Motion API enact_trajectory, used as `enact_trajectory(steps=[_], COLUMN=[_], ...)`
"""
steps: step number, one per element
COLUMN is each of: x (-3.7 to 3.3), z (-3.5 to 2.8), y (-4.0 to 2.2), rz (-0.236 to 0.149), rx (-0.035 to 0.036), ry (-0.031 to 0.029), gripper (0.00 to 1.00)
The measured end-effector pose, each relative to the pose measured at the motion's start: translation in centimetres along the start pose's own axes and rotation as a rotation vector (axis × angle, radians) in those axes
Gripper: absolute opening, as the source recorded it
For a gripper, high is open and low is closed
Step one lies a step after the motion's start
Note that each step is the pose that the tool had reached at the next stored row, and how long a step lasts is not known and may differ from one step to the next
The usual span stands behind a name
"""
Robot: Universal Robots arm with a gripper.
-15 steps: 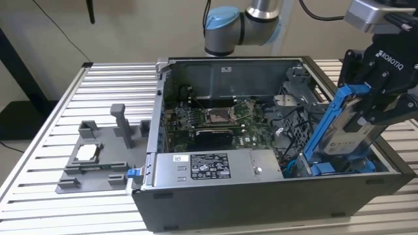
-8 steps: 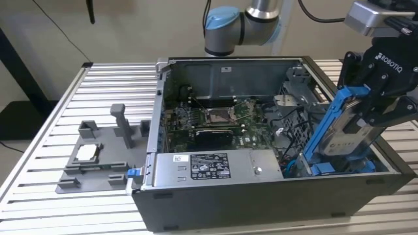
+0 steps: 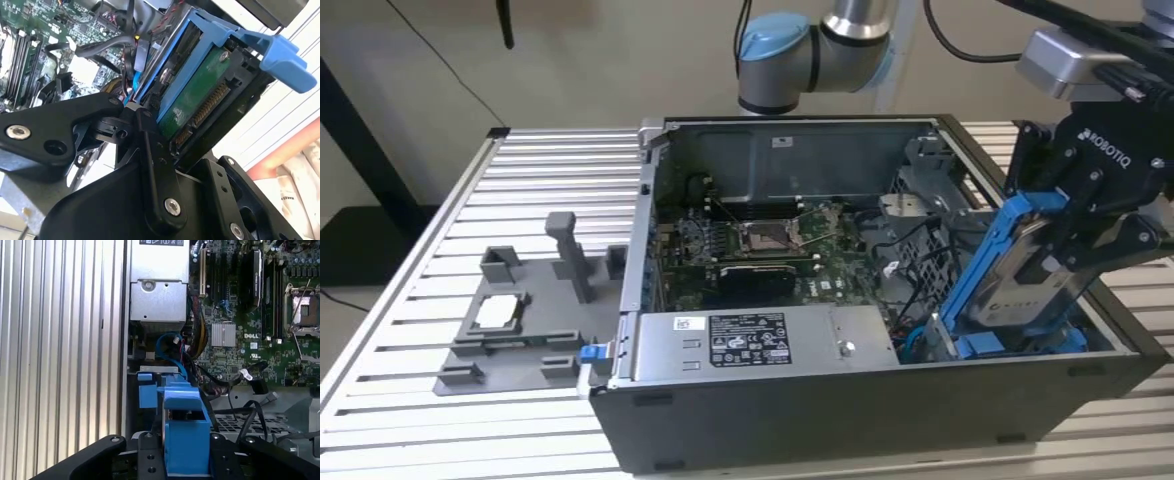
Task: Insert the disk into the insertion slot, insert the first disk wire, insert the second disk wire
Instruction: 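Insert the disk into the insertion slot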
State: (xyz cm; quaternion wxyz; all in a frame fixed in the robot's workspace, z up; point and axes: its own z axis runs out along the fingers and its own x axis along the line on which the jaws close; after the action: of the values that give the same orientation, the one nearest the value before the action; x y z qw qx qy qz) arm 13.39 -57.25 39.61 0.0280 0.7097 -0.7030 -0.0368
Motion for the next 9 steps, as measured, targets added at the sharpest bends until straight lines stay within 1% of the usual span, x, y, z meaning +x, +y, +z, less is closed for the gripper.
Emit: enact_trajectory(steps=[6, 9], x=[0.01, 0.01], z=[1.06, 1.08], y=[-0.11, -0.12], rz=[0.0, 0.0], rx=[0.0001, 0.0001], ry=[-0.0002, 0.0002], gripper=[0.33, 0.33])
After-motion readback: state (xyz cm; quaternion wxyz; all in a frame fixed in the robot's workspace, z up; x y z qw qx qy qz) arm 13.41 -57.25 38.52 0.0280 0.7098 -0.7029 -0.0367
